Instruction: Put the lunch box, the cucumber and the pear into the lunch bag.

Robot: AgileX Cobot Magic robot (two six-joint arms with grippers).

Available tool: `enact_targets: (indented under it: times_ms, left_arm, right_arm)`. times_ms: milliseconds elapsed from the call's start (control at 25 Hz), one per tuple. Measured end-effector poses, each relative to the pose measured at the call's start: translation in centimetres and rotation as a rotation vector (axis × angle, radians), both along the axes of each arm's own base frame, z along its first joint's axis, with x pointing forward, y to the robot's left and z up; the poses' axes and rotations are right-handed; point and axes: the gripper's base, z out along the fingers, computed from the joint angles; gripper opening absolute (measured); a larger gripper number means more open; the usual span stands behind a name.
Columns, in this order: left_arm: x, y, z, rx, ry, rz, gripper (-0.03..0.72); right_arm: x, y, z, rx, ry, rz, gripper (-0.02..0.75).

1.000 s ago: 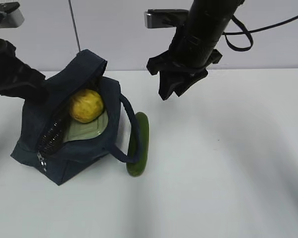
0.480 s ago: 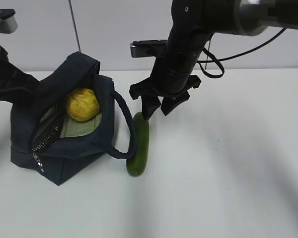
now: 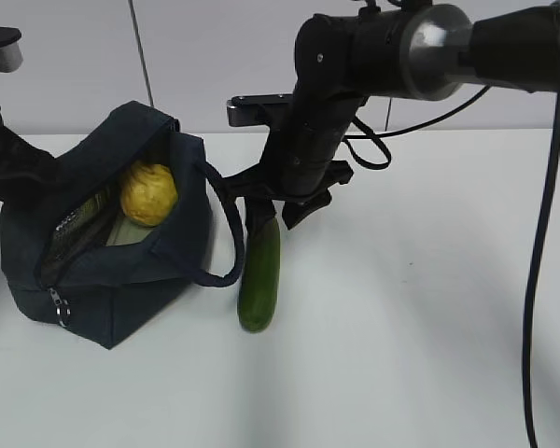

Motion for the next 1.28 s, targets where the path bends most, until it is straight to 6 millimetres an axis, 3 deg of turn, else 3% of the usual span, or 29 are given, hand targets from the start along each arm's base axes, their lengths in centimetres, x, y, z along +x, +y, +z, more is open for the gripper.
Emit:
enact_targets:
  times_ms: [160,480,800,1000,1280]
  left_arm:
    - [-0.1,0.3,-0.1,0.029,0.011,0.019,0.003]
    - [-0.2,0.4,-0.1,0.027,0.027,0.043,0.003]
    - [-0.2,0.4,-0.1,0.027,0.028,0.045,0.003]
    - [-0.2,0.4,-0.1,0.027,0.028,0.046,0.003]
    - [-0.2,0.4,-0.1,0.027,0.028,0.046,0.003]
  right_arm:
    - [-0.1,1.0,-0.6,-0.021,-0.027,-0.011,0.433]
    - [0.4,0.9,-2.8,-0.057,-0.015,-0.051,0.438]
    - [0.9,1.4,-3.1,-0.01,-0.053,-0.068,0.507]
    - [1.1,1.5,-4.5,-0.018,-0.036,-0.072,0.517]
    - [1.3,1.3,-4.8,-0.045,-0.053,-0.059,0.519]
